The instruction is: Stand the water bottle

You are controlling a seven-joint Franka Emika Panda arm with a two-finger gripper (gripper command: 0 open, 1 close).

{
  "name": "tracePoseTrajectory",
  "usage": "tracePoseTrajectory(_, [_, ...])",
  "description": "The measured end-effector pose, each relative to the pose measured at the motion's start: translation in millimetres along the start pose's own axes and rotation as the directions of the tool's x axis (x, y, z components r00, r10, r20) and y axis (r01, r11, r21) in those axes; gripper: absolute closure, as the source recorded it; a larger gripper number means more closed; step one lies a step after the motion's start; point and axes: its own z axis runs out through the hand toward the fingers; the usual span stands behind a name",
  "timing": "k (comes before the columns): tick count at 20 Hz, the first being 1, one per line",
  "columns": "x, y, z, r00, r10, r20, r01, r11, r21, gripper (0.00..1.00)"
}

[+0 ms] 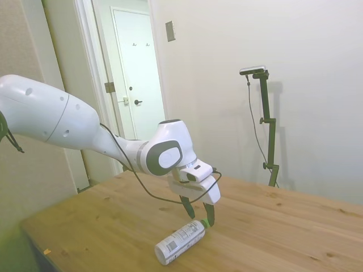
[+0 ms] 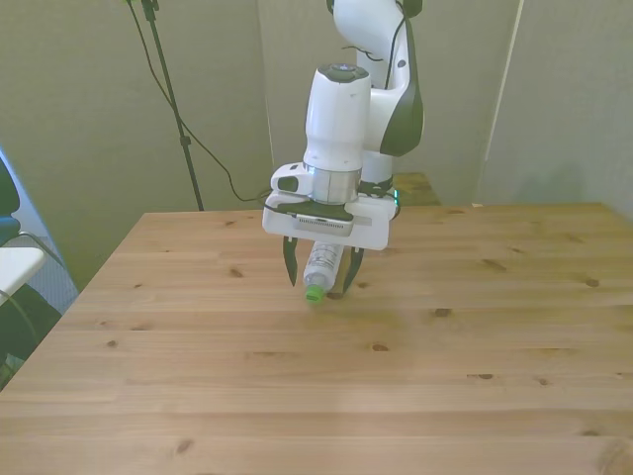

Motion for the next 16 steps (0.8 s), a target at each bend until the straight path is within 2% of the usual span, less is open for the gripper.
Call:
tracePoseTrajectory(5, [-1,-3,15,1.0,0.0,0.012,0.001,1.0,-0.02,0.0])
tracePoseTrajectory(6, [-1,-3,18,1.0,0.0,0.014,0.001,1.0,-0.024,1.0])
tracePoseTrajectory(16, [-2,-5,24,1.0,-0.007,0.014,0.007,1.0,-0.027,1.0])
